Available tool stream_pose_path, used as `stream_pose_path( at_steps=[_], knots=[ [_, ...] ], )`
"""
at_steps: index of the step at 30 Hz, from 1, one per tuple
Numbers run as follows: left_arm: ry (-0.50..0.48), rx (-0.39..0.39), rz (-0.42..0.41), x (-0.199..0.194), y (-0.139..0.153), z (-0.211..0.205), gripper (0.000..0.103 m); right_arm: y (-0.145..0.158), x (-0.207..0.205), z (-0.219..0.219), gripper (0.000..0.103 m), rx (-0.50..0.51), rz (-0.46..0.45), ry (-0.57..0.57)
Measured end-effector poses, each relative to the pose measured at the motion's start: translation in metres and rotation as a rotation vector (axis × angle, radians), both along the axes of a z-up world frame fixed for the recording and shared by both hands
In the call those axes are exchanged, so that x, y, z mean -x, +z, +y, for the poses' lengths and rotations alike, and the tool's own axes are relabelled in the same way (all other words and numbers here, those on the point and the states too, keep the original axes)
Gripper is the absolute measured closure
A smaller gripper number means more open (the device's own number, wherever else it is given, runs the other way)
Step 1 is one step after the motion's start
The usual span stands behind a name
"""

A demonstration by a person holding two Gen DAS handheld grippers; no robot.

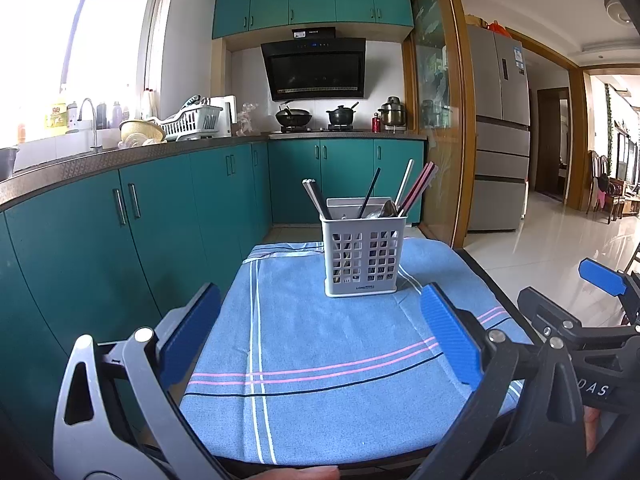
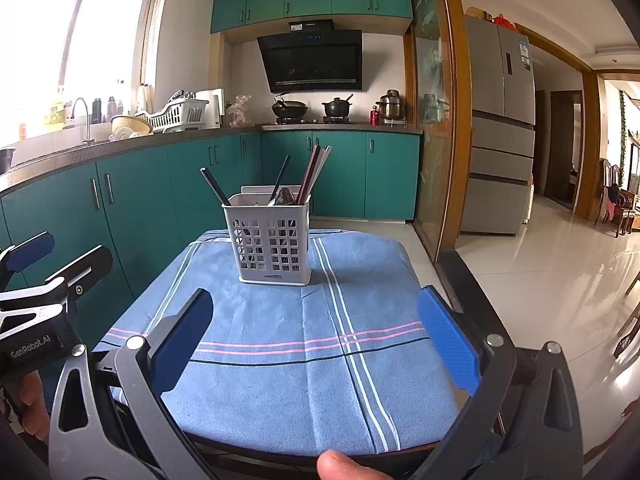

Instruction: Organize utensils

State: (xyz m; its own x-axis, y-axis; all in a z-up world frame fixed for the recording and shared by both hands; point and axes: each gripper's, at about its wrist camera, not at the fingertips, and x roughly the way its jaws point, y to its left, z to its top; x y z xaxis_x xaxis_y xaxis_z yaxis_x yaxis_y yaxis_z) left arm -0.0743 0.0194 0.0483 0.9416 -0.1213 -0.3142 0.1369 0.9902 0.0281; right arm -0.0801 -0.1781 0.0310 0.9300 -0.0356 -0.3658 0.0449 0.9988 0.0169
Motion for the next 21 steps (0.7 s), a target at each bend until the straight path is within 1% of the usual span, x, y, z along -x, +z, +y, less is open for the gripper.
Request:
stream_pose_path(
  at_steps=[21],
  knots=[
    [-0.002,0.002,0.011,-0.003,-0.0014,-0.0028,0.004,-0.0058,-0.005,-0.006,0.003,0.007,0.015,0.013]
  ],
)
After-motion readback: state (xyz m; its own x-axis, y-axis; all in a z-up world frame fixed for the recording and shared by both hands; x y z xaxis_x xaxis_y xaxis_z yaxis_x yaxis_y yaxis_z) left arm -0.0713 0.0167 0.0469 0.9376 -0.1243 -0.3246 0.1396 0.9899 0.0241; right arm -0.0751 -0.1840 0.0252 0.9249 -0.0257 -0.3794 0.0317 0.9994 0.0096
